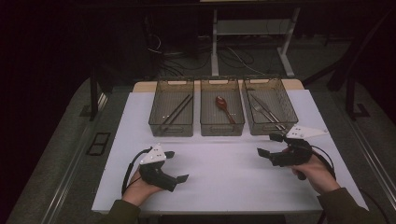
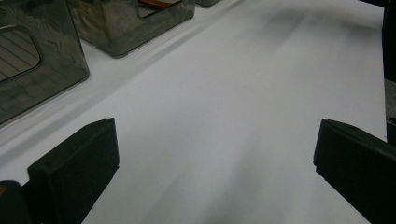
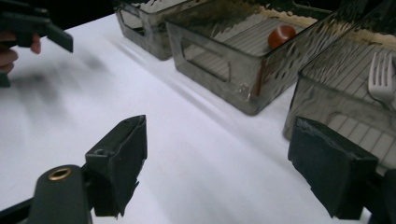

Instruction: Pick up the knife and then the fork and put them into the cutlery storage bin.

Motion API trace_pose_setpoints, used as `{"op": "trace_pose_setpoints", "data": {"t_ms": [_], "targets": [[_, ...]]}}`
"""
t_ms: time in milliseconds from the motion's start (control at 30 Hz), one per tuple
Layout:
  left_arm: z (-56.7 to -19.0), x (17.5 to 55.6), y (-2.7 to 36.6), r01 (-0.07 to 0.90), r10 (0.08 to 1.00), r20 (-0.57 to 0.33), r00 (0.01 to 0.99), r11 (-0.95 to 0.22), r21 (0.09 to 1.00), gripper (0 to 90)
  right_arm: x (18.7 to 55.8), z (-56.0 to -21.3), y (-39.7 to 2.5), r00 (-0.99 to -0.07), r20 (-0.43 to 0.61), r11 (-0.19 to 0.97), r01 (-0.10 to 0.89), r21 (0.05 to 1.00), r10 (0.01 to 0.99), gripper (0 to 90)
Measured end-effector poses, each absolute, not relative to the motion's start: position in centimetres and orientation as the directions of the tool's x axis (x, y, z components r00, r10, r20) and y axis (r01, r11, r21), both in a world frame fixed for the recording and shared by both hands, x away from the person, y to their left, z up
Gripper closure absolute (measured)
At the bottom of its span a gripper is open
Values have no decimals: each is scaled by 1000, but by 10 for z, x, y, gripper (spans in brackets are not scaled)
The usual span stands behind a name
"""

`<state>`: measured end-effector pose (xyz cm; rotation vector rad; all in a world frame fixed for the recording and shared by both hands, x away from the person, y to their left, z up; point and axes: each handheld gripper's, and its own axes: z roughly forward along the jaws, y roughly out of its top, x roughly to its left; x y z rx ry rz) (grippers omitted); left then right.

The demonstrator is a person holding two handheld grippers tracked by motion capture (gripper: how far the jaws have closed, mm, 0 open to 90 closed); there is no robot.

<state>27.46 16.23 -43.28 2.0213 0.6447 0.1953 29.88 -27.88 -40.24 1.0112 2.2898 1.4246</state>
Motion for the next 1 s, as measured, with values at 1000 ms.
{"op": "trace_pose_setpoints", "data": {"t_ms": [1000], "targets": [[-432, 274, 163, 363, 520, -117, 846, -399, 842, 0, 261, -439, -305, -726, 116, 292, 410, 864, 678, 166]]}}
